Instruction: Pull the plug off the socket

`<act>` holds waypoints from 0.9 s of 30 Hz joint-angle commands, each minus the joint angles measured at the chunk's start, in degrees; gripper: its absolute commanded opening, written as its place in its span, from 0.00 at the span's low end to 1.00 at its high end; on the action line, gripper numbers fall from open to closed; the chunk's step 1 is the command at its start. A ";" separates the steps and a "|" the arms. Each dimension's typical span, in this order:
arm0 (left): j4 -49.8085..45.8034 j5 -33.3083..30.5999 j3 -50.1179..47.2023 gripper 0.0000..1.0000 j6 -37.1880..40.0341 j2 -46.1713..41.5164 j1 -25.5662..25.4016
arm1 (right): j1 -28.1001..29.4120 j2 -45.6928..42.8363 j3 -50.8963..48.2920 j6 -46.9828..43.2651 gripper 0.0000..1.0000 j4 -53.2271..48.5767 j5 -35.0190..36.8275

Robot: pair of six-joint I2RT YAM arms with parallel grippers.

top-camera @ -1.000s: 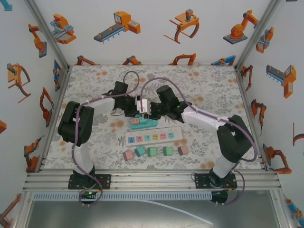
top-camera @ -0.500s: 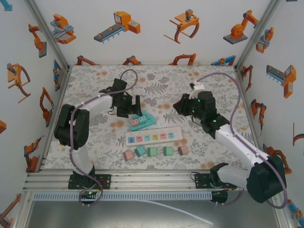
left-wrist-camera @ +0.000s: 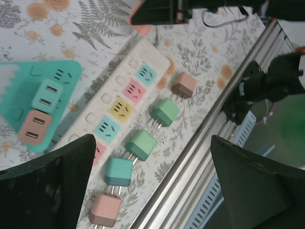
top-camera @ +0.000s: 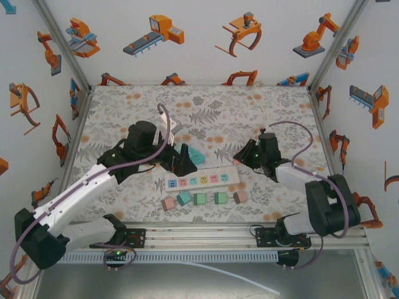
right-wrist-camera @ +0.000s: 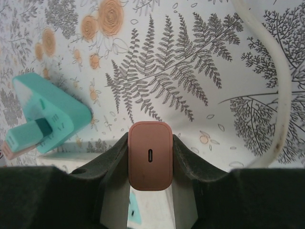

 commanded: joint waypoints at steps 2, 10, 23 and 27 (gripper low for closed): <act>0.06 -5.84 -3.50 0.97 1.80 -3.89 -1.08 | -0.23 4.23 0.33 2.74 0.19 6.91 -0.20; -1.46 -16.51 -6.67 0.97 -0.76 -8.69 -1.02 | -0.26 3.08 0.31 3.63 0.62 -0.40 6.15; -4.75 -21.24 -4.90 0.97 -8.30 -7.48 7.23 | 0.95 -13.62 3.90 -5.28 0.74 -11.47 13.55; -3.63 -19.35 -5.00 0.97 -9.49 -6.91 13.02 | 5.67 -14.05 9.79 -18.30 0.72 -11.60 15.21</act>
